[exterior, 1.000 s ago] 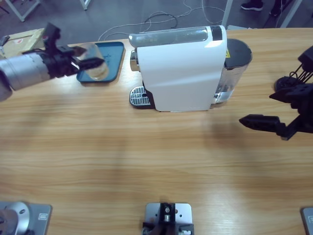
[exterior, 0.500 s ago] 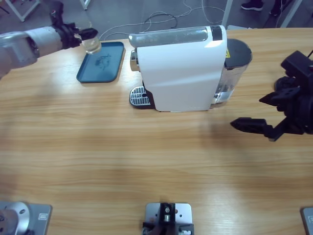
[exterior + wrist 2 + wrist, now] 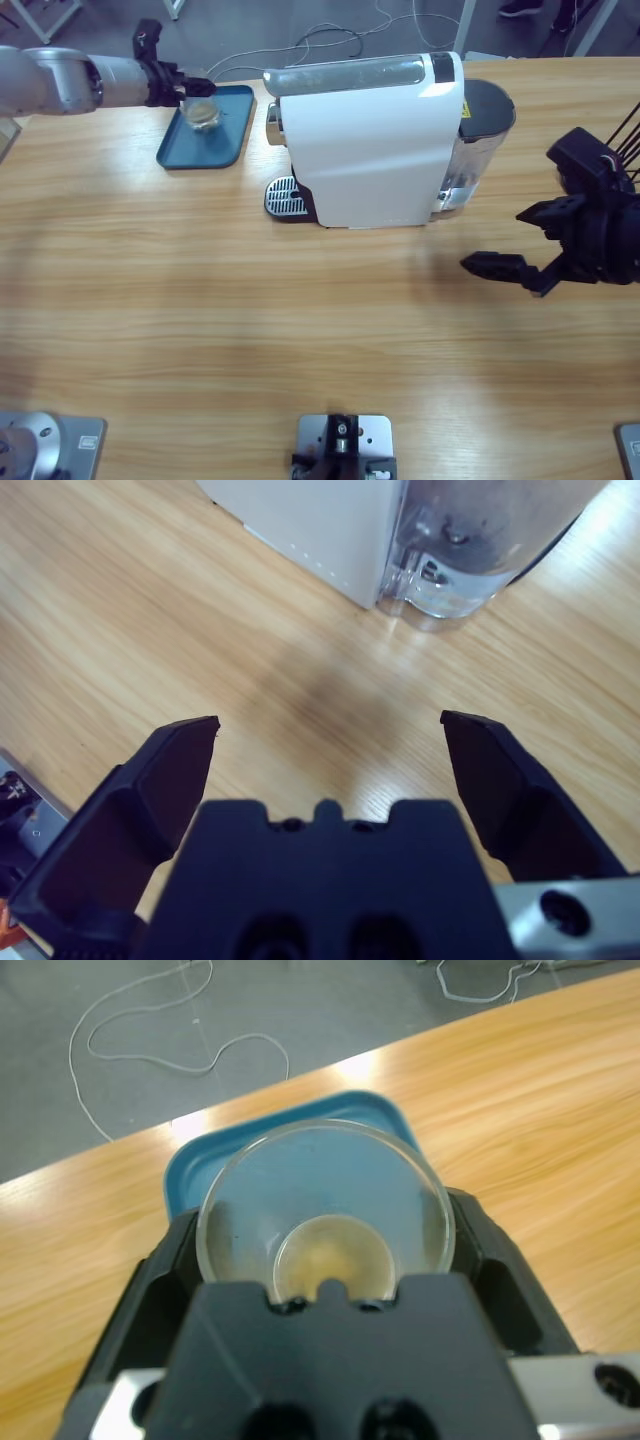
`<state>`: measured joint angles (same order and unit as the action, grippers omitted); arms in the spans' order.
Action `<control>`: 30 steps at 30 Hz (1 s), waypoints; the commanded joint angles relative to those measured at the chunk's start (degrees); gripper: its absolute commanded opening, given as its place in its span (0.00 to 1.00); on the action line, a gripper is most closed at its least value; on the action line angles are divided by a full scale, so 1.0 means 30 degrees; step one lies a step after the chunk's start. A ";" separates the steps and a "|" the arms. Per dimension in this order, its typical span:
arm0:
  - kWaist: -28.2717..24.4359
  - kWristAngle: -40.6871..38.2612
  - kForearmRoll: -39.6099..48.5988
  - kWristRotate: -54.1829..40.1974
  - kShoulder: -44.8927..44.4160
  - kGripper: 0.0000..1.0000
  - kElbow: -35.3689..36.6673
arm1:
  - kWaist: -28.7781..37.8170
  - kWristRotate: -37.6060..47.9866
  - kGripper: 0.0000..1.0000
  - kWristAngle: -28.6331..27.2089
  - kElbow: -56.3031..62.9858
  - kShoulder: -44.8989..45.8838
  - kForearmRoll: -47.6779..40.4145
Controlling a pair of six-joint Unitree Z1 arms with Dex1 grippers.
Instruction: Pour coffee
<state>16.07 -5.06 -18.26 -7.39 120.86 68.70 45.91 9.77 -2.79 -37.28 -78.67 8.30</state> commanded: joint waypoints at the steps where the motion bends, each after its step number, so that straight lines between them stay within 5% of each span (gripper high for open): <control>1: 0.0210 0.0748 0.1445 0.0084 0.1122 0.00 0.0609 | 0.0164 -0.0093 1.00 -0.0242 0.0900 0.2803 0.1212; 14: 0.0356 0.0783 0.5869 0.0031 0.1854 0.00 0.2707 | 0.0164 -0.0093 1.00 -0.0271 0.0853 0.3137 0.1423; 15: 0.0356 0.0812 0.6420 0.0031 0.1977 0.17 0.2988 | 0.0164 -0.0093 1.00 -0.0271 0.0853 0.3125 0.1423; 16: 0.0380 0.0865 0.6695 0.0048 0.2042 0.63 0.3105 | 0.0164 -0.0093 1.00 -0.0266 0.0853 0.3101 0.1423; 17: 0.0409 0.0988 0.6730 0.0043 0.2024 0.89 0.3093 | 0.0159 -0.0098 1.00 -0.0248 0.0853 0.3066 0.1423; 18: 0.0479 0.1041 0.6730 -0.0022 0.1983 0.98 0.3029 | 0.0135 -0.0122 1.00 -0.0242 0.0853 0.3019 0.1423; 25: 0.0503 0.1803 0.6701 0.0060 -0.0068 0.99 0.1740 | 0.0135 -0.0181 1.00 -0.0283 0.0783 0.2961 0.1423; 30: 0.0485 0.1955 0.8277 0.0371 -0.5025 0.99 0.0914 | 0.0135 -0.0579 1.00 -0.0658 -0.0085 0.3664 0.2243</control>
<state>17.06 -0.63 1.19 -7.39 120.82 75.63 45.91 9.63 -3.17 -36.63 -70.66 11.94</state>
